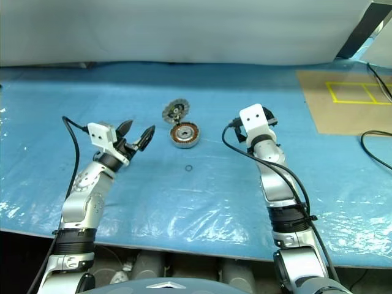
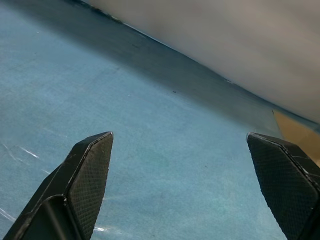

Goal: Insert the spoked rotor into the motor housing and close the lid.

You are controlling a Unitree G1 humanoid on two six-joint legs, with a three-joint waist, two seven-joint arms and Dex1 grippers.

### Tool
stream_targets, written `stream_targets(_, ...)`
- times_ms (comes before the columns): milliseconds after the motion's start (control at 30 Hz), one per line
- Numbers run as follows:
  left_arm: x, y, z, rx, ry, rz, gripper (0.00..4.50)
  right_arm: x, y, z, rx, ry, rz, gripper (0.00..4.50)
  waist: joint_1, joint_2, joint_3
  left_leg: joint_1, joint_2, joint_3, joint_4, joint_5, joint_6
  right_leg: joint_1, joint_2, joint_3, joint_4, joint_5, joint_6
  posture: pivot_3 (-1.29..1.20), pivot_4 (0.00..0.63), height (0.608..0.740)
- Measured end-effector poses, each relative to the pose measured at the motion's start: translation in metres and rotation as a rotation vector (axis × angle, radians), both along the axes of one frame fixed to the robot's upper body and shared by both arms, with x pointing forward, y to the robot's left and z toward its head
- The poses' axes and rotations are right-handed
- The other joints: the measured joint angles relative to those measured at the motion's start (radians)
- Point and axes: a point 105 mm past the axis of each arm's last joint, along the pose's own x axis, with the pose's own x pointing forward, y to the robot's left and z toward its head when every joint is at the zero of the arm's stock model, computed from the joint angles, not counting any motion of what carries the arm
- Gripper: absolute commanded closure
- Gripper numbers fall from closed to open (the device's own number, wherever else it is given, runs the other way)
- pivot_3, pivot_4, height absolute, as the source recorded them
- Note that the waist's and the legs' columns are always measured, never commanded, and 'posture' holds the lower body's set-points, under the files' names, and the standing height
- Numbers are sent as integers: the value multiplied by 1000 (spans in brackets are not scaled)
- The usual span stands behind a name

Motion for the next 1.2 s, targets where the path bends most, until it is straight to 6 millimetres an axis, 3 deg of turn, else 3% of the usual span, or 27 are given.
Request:
stream_targets(900, -1, -1, -2, 3, -4, -3, 0, 2, 9, 2, -12, -5, 37, 18, 0, 0, 0, 0, 0, 0, 0, 0, 0, 0, 0, 0, 0, 0, 0, 0, 150, 740)
stream_targets(1100, 0, -1, 0, 1, -10, -10, 0, 6, 18, 1, -19, 13, 86, 18, -1, 0, 0, 0, 0, 0, 0, 0, 0, 0, 0, 0, 0, 0, 0, 0, 150, 740)
stream_targets(1200, -5, -5, 1, 49, -4, -112, 0, 10, 42, 12, -22, 27, 227, 18, -10, 0, 0, 0, 0, 0, 0, 0, 0, -1, 0, 0, 0, 0, 0, 0, 150, 740)
